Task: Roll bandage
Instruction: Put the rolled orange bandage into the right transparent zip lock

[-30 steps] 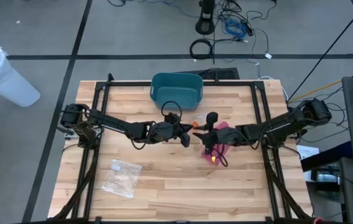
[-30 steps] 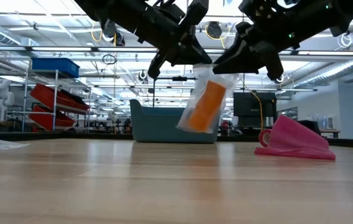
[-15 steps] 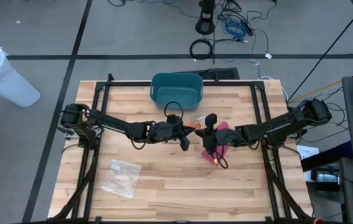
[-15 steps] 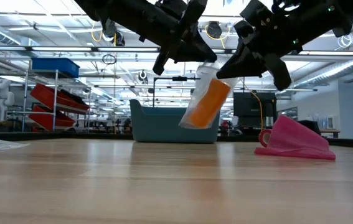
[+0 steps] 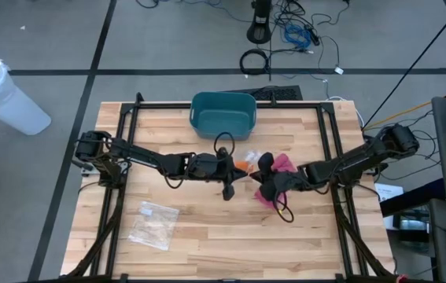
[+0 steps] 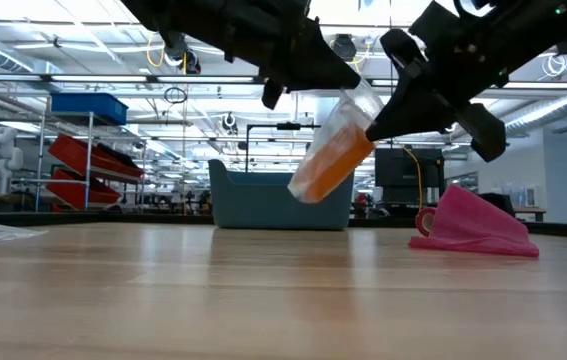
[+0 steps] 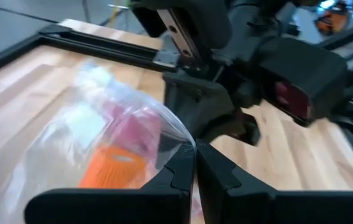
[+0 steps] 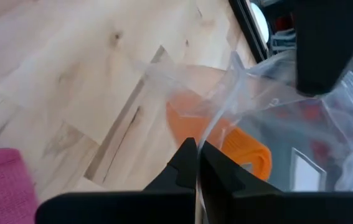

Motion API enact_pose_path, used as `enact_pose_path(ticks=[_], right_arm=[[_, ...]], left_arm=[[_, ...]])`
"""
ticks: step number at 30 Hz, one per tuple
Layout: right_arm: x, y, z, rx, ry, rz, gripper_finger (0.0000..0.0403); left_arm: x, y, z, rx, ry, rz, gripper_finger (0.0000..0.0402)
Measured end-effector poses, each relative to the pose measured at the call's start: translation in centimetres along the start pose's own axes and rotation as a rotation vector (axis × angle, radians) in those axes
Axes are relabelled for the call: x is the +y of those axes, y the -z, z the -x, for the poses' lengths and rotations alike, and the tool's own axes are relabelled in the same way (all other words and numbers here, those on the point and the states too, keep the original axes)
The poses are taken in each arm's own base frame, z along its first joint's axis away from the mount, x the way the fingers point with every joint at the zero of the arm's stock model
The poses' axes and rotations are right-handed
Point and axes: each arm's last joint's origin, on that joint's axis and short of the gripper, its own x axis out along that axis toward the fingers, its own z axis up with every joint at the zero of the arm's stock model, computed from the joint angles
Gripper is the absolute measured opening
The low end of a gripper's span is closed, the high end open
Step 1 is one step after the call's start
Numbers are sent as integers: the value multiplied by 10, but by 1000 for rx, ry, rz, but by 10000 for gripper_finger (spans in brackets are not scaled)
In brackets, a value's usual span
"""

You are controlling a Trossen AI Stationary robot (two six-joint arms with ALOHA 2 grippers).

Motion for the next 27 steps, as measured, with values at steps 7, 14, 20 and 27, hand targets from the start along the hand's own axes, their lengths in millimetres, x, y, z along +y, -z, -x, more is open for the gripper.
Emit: enact_pose_path(ticks=[7, 14, 20, 27], right_arm=[[2, -4, 14, -27, -30, 26, 0], [1, -1, 39, -34, -81, 31, 0], [-3, -10, 62, -293, -236, 11, 0], [-8, -15, 78, -523, -332, 68, 0]], left_arm=[[-2, -2, 5, 43, 73, 23, 18], [-1, -8, 23, 120, 70, 11, 66], [0, -11, 27, 123, 63, -24, 92], [0, -17, 26, 61, 80, -90, 93]])
